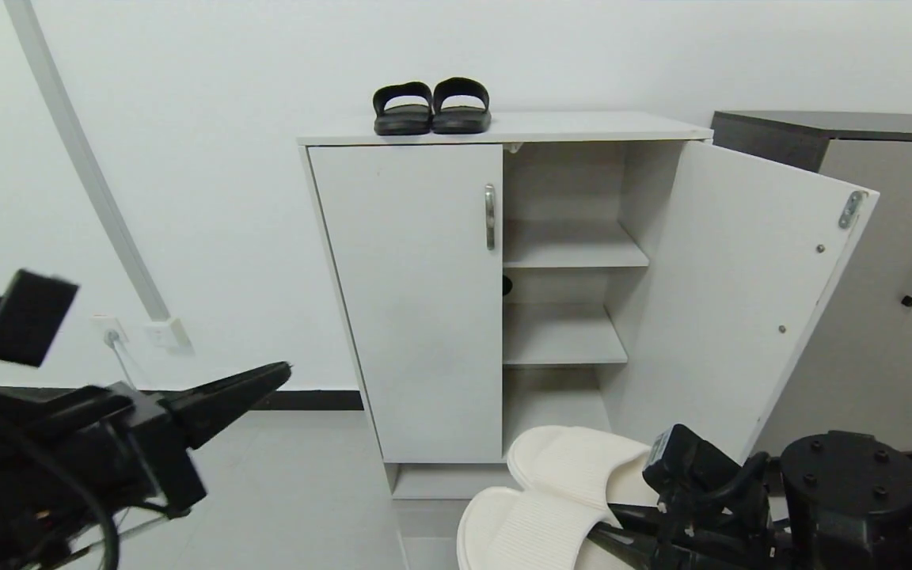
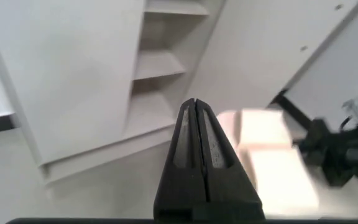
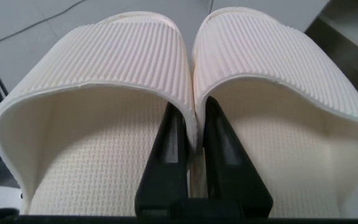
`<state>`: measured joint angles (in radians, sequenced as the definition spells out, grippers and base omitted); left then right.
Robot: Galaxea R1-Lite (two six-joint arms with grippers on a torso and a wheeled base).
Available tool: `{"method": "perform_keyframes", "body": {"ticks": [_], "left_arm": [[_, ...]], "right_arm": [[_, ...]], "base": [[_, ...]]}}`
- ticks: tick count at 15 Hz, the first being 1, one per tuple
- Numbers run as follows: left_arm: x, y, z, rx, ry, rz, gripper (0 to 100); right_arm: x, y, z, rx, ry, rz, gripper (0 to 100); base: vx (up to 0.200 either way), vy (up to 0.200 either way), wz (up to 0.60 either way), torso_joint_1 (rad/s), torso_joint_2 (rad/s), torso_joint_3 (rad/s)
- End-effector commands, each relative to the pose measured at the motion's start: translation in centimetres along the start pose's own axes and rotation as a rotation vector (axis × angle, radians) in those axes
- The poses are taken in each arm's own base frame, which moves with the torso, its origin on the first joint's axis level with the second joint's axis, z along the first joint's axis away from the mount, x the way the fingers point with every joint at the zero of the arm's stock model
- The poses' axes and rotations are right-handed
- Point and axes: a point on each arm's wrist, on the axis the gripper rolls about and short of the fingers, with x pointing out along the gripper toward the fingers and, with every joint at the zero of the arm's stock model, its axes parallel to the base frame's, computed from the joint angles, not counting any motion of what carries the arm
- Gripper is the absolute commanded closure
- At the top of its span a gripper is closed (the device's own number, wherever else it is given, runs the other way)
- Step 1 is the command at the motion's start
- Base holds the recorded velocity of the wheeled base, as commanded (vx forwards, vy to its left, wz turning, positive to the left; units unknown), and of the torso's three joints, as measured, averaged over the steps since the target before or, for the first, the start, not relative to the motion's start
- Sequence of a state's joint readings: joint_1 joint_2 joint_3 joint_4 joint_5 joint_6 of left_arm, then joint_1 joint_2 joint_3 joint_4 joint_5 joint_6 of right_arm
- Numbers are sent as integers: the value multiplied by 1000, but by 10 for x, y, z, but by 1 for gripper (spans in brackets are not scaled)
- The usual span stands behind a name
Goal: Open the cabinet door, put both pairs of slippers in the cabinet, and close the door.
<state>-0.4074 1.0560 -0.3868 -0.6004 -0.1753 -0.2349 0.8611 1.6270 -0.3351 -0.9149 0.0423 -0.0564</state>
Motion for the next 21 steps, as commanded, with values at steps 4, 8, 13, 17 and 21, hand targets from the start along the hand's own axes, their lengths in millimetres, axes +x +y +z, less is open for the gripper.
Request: {"method": "perform_keyframes", "body": {"ticks": [4,8,13,17,21], "left_arm": [[-122,-4,-55,75,-54,275,100],[-153,-9,-95,90,-64,511,100],[-149,0,-133,134,-98,667,100],[-149,-4,-137,252,-108,474,100],[-148,3,-142,250,-145,634,100]], "right_arm": [[1,-2,0,3,-2,-9,100],[1,-2,0,2,-1,-10,100],[1,-3,0,5,-2,-13,100],[3,-3,-2,1,8,-11,100],[3,-3,2,1,-22,-14,100]], "base": [[0,0,0,0,0,0],[0,0,0,0,0,0],[0,0,0,0,0,0],[0,0,0,0,0,0],[0,0,0,0,0,0]]}}
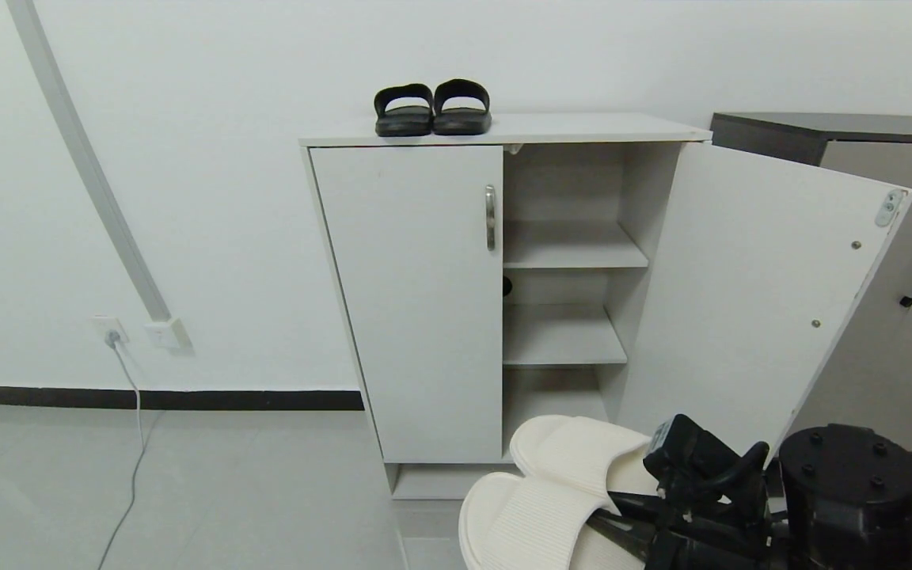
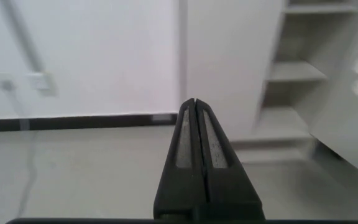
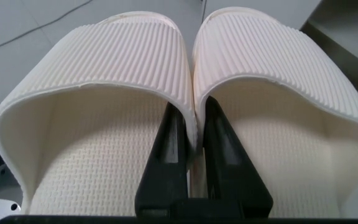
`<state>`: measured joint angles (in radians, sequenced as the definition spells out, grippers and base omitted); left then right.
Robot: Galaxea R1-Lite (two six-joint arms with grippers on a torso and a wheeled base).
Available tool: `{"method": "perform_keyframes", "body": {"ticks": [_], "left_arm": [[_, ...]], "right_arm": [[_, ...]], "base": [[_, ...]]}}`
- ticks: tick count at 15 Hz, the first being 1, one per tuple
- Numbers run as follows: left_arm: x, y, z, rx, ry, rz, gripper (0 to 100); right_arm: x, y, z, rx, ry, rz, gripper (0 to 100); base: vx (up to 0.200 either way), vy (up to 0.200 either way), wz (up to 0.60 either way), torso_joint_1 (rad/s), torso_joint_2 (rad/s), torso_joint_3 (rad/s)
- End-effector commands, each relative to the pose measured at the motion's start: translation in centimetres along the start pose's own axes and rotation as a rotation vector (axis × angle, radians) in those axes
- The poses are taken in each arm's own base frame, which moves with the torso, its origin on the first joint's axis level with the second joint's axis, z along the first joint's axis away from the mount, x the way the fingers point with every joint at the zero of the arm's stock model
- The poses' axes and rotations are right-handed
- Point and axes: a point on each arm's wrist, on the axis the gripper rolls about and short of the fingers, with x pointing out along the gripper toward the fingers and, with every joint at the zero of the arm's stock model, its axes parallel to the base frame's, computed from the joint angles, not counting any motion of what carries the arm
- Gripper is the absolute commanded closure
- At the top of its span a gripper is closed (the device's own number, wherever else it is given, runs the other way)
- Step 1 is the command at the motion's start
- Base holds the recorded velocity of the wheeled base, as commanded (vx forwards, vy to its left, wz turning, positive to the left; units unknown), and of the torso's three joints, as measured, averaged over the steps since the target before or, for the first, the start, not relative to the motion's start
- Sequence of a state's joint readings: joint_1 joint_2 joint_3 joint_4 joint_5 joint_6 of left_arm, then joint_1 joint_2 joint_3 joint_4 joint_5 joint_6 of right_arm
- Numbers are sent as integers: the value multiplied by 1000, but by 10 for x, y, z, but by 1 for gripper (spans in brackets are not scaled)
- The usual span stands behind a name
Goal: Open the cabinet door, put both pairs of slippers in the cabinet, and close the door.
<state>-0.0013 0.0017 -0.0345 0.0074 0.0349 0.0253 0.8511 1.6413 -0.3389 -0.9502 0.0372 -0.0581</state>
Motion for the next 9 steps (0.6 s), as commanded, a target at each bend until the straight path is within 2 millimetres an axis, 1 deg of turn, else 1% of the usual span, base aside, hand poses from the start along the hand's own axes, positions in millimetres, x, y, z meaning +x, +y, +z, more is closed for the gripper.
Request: {"method": "perform_keyframes", "body": {"ticks": [1,3,5,6,7,8,9], "left_arm": [[2,0,-9,5,32,10,100],[2,-1,-9,-2,27,-47,100],[2,-1,-9,7,27,-51,100],[2,-1,-9,4,27,-51,100],[2,-1,-9,4,27,-51,100],[2,-1,-9,7,27,-53,100],[2,-1,-9,6,27,-51,100]], "right_arm": [[1,0,0,-2,-4,-3,100],[4,0,0,-2,2,-26,100],[19,-3,2,16,14,-152,100],[26,-5,7,40,-8,-230,100],[37,-2,15,99,-41,-293,100],[48,1,15,141,-45,-330,100],[62,8,12,154,-33,-375,100]], "base": [[0,0,0,0,0,0],[0,0,0,0,0,0],[0,0,0,0,0,0],[0,0,0,0,0,0],[0,0,0,0,0,0],[0,0,0,0,0,0],[0,0,0,0,0,0]]}}
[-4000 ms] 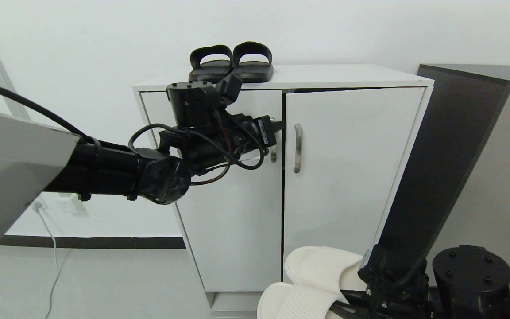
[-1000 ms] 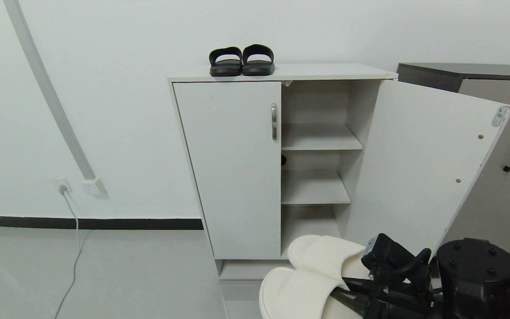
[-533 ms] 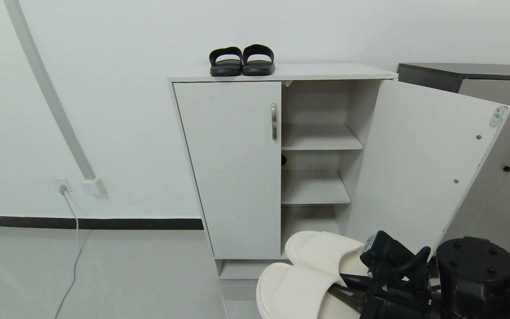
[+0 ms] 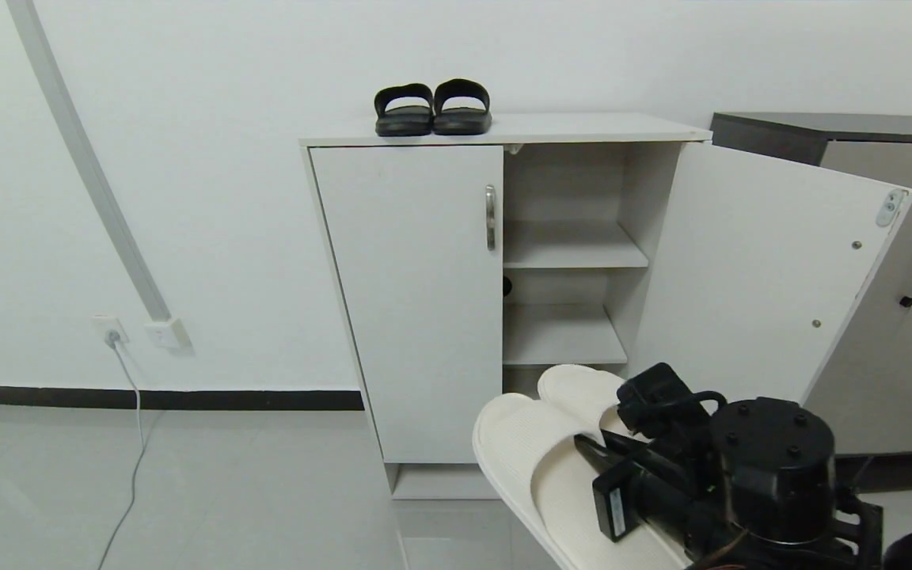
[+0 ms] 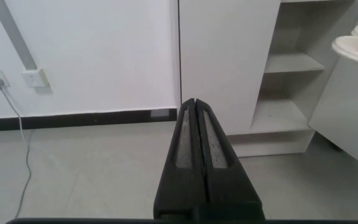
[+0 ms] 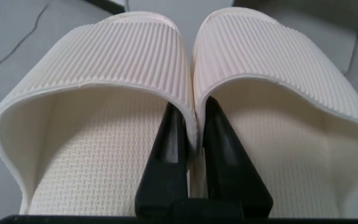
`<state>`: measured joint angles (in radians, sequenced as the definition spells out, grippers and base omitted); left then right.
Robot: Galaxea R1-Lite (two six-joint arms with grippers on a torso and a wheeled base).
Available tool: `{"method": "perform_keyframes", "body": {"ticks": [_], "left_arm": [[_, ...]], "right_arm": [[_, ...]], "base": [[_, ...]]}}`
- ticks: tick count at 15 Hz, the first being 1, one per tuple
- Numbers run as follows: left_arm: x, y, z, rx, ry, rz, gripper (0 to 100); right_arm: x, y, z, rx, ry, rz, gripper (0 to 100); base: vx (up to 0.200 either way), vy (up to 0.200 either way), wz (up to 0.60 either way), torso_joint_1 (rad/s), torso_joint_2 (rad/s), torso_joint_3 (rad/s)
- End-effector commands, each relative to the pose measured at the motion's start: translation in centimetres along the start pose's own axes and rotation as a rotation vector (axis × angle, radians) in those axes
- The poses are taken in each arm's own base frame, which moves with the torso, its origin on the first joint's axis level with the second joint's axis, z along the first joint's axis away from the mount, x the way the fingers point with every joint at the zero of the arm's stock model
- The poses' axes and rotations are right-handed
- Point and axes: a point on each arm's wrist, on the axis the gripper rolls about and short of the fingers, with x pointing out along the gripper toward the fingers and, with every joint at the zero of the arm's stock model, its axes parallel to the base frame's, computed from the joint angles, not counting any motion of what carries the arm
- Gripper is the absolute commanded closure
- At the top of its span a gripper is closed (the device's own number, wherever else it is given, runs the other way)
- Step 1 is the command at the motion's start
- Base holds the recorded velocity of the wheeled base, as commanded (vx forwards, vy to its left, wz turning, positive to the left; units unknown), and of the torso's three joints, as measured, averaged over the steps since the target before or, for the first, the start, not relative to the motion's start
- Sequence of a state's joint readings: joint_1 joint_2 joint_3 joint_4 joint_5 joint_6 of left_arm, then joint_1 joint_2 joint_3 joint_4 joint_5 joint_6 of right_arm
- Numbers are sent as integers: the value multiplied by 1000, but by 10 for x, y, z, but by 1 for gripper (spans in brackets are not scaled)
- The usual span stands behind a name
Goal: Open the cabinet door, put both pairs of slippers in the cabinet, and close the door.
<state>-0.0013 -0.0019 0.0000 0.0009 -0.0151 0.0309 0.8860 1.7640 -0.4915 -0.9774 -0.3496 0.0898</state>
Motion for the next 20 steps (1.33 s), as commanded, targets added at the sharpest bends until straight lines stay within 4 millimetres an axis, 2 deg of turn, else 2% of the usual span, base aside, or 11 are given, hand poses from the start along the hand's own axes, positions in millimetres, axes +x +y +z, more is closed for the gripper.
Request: {"method": "perform_keyframes", "body": {"ticks": [1,5,7,8,9,11,15,20], "left_arm": [[0,0,0,-5,4,-1,100],[0,0,0,-14,4,2,100],[0,0,0,-14,4,2,100],[0,0,0,-12,4,2,100],[0,0,0,-12,4,2,100],[0,0,0,-14,4,2,100],[0,0,0,-14,4,2,100],[0,0,0,-19,4,4,100]], "right_arm": [[29,27,-14,3,31,-68,100],[71,44,-12,91,21,-278,100],[100,36,-8,173,10,-444,100],[114,26,-9,198,-2,-513,100],[121,18,-11,202,1,-539,100],[126,10,-16,200,12,-563,100],[131,8,-26,186,33,-578,100],[143,8,-37,179,65,-541,100]], "base": [[0,0,0,0,0,0],[0,0,0,0,0,0],[0,0,0,0,0,0],[0,-200,0,12,2,2],[0,-200,0,2,-2,2],[0,-200,0,0,0,5],[0,-200,0,4,2,2],[0,0,0,0,0,0]]}}
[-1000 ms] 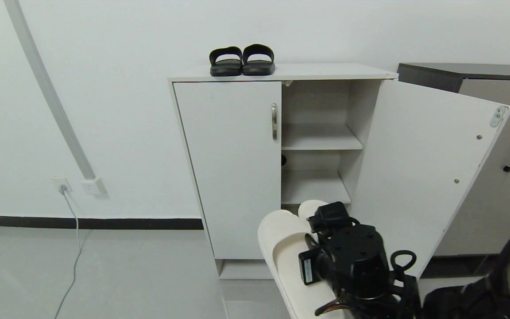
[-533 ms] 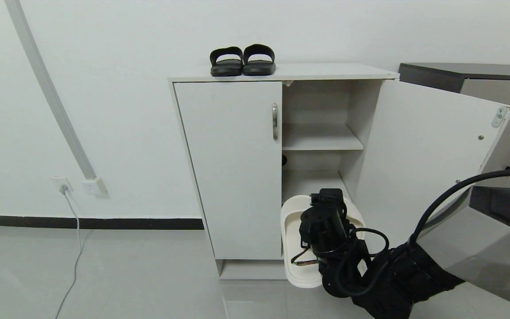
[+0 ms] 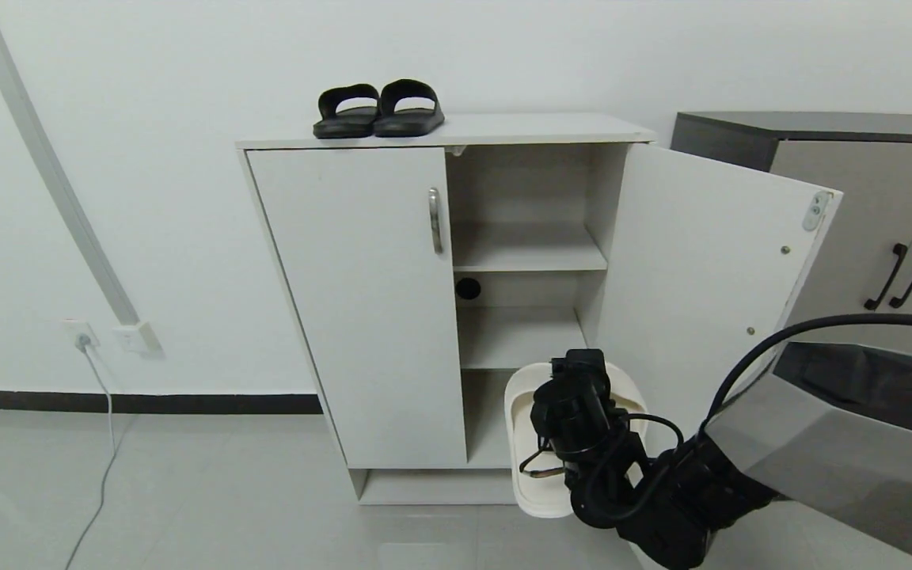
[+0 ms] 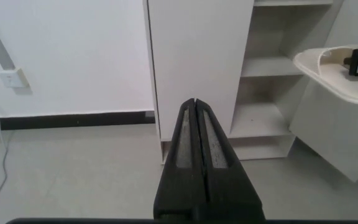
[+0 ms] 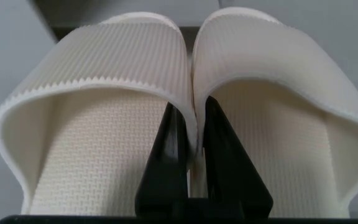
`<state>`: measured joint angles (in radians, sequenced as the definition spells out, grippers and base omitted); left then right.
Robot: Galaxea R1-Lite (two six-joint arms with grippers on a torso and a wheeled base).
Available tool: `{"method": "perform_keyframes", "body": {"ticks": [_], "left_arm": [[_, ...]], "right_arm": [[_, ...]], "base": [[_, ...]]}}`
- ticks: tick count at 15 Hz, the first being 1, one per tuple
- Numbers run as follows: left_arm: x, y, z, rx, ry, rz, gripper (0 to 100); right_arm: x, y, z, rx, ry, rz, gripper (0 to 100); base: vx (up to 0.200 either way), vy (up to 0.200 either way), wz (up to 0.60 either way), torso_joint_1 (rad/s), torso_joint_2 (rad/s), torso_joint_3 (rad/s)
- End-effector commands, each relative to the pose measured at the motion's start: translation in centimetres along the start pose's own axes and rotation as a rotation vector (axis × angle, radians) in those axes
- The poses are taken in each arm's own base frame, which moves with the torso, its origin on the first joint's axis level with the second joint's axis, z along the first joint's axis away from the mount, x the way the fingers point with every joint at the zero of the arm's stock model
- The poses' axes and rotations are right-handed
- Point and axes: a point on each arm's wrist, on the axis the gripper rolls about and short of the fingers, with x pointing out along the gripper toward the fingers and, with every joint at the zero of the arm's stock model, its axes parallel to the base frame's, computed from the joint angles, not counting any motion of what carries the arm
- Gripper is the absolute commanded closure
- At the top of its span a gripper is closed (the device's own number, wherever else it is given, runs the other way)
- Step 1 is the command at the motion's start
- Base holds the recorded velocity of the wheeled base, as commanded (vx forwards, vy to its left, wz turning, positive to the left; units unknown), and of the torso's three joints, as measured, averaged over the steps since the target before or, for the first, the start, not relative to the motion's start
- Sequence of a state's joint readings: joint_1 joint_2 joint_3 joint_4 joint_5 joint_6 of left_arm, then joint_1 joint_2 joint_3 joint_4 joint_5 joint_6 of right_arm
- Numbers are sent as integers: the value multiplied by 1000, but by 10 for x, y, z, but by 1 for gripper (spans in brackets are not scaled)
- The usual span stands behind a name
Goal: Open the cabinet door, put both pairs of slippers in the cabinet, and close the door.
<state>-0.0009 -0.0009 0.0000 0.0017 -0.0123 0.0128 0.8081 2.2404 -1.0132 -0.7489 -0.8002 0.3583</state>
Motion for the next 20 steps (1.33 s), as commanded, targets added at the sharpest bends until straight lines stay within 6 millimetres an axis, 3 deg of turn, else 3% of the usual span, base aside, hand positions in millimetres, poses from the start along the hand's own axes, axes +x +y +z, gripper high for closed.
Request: {"method": "perform_keyframes", "body": {"ticks": [1,12,20], "left_arm": [[0,0,0,-1,2,1,100],[0,0,0,-2,1,6,100],[0,0,0,-2,1,6,100]], "right_arm": [[3,0,-8,-18,19,4,100],[21,-32,-9,-170,-43,-56,100],[18,-29,-4,-141,-64,-16,100]], "base": [[0,0,0,0,0,0],[0,0,0,0,0,0],[0,0,0,0,0,0]]}}
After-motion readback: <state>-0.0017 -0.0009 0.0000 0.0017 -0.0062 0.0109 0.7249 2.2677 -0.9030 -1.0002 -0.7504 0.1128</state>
